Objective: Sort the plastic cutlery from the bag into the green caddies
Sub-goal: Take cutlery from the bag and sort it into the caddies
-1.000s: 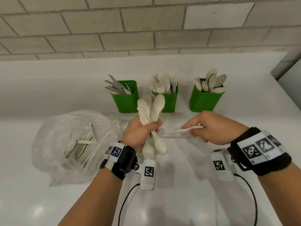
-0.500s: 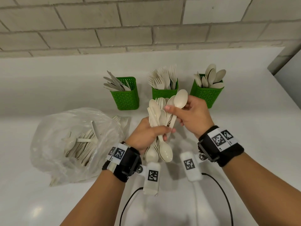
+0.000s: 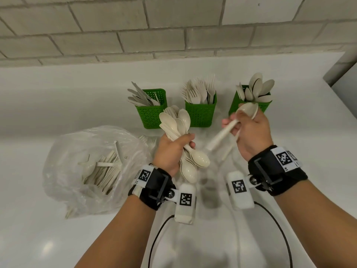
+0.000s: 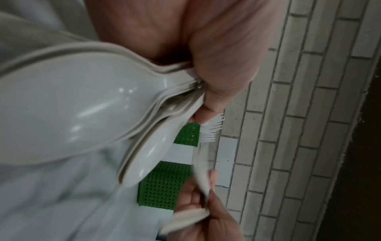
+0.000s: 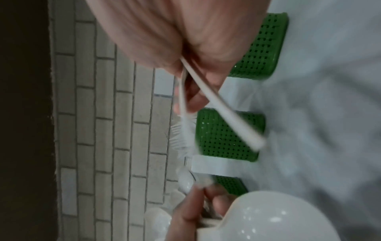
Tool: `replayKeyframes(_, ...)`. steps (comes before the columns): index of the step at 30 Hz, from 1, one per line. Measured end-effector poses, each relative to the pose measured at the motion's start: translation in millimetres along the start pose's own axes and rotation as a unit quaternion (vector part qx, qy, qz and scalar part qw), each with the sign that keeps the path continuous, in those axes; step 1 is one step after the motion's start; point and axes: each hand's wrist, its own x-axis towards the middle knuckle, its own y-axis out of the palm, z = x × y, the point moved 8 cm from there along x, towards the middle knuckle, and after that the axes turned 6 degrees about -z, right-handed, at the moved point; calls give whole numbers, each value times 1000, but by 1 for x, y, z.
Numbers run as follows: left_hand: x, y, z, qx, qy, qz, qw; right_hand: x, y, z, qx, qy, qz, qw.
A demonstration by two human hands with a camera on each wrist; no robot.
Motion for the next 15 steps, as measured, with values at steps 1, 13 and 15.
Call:
replayKeyframes(1,1,-2,0,-11,1,-10,1000,1,-6,-2,8,19,-18,1000)
replayKeyframes(13,-2,5,-17,-121,20,-11,992,-40,12,-48,-200,128,87,968)
replayKeyframes(15,-2,0,-15,-126,6,-14,992,-30,4,-42,-155,131,43,978)
